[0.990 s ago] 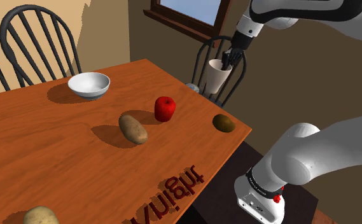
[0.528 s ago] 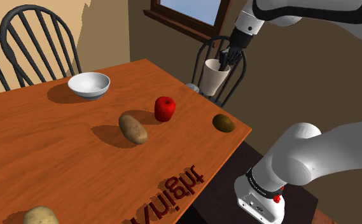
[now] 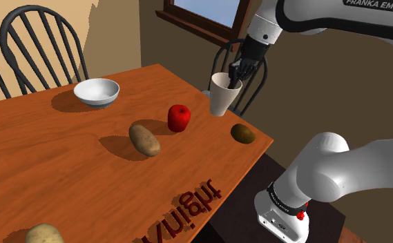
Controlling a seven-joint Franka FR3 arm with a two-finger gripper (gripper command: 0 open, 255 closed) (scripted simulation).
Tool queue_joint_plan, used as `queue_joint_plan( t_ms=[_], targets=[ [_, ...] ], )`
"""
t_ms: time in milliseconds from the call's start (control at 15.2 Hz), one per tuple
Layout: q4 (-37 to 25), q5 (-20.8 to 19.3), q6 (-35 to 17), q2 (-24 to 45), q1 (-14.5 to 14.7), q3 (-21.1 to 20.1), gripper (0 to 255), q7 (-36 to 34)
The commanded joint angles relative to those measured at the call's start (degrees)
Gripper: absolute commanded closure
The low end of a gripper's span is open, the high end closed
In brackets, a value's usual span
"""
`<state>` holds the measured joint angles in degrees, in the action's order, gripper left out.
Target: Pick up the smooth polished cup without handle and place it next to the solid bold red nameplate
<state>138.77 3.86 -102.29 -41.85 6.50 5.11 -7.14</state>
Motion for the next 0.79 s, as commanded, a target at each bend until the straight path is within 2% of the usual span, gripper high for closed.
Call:
queue_joint_plan(
  t_ms=[0, 462, 726],
  targets=[
    [1.0, 1.5, 0.2, -1.4, 1.1, -2.7, 255, -3.1],
    [2.3, 6.8, 0.0, -3.8, 4.9, -11.7, 255, -12.8],
    [4.7, 7.4, -2.2, -4.1, 5.2, -12.5, 255, -13.2]
  ],
)
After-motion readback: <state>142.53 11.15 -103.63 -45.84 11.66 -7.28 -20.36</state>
